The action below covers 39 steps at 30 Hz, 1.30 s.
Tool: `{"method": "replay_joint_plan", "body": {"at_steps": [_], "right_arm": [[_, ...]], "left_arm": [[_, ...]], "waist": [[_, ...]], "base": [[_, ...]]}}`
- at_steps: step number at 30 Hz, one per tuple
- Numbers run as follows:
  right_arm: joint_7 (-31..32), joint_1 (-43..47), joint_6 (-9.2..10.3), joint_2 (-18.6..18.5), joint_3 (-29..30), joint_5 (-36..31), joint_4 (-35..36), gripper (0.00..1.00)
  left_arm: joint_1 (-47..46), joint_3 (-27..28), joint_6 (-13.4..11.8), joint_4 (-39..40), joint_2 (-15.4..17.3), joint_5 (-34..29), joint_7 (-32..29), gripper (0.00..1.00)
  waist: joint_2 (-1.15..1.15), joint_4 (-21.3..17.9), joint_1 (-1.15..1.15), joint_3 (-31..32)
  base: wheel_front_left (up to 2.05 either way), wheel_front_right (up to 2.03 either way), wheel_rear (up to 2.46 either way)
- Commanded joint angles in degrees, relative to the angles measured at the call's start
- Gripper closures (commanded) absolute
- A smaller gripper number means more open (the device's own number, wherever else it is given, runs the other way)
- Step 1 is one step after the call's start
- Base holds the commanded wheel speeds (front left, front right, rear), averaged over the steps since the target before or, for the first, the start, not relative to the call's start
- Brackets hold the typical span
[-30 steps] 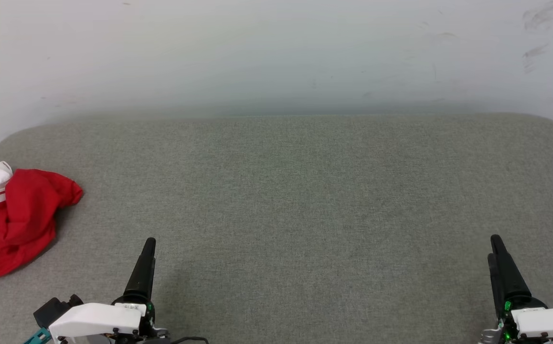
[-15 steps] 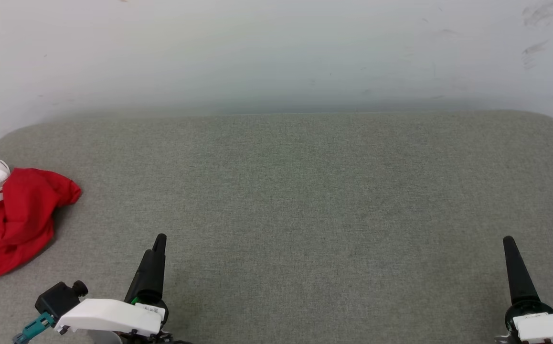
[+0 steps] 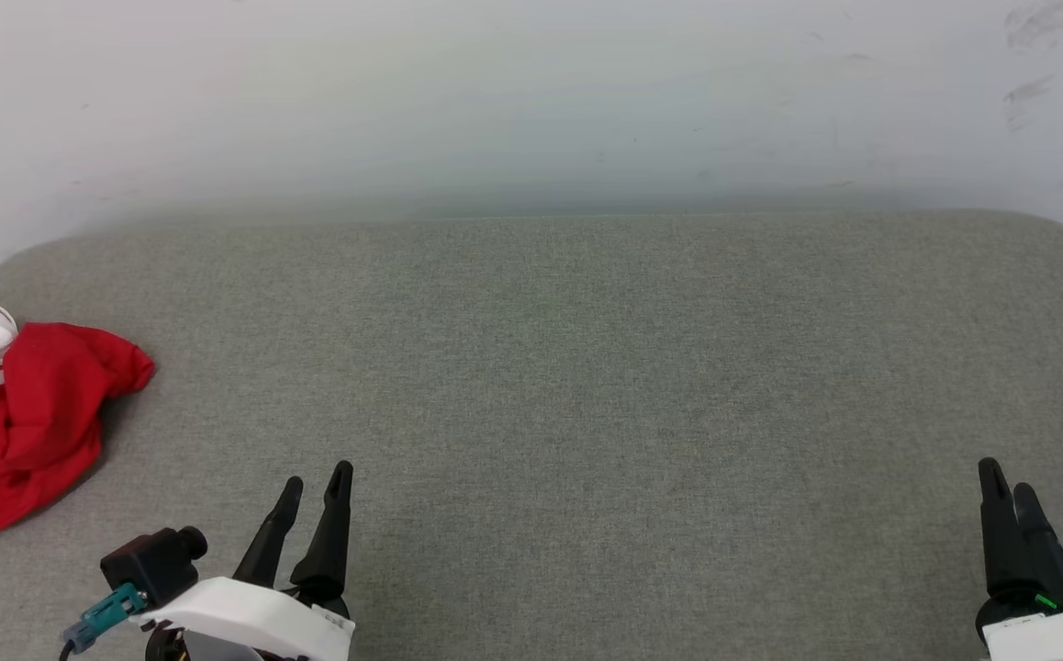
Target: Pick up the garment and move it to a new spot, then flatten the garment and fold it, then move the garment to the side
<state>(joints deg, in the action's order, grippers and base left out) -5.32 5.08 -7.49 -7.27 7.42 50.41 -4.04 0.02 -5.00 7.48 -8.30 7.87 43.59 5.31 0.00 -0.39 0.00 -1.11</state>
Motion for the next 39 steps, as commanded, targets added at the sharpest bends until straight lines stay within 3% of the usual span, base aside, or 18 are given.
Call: {"method": "replay_joint_plan", "body": {"at_steps": [1, 12, 39], "right_arm": [[-0.6, 0.4, -0.01, -0.7, 0.0, -1.7, 1.2, 0.0], [-2.8, 2.1, -0.01, -1.4, 1.3, -12.1, 3.2, 0.0], [-6.5, 5.5, 0.0, -2.2, 2.8, -28.0, 6.7, 0.0]], "left_arm": [[0.0, -0.2, 0.0, 1.1, 0.5, -2.3, 0.7, 0.0], [1.4, -2.3, -1.2, 2.7, 2.0, -14.0, 2.8, 0.0], [3.3, -5.0, -2.8, 4.2, 3.9, -28.5, 6.6, 0.0]], "waist": [[0.0, 0.0, 0.0, 0.0], [0.0, -0.2, 0.0, -0.1], [0.0, -1.0, 0.0, -0.3]], "base": [[0.0, 0.0, 0.0], [0.0, 0.0, 0.0], [0.0, 0.0, 0.0]]}}
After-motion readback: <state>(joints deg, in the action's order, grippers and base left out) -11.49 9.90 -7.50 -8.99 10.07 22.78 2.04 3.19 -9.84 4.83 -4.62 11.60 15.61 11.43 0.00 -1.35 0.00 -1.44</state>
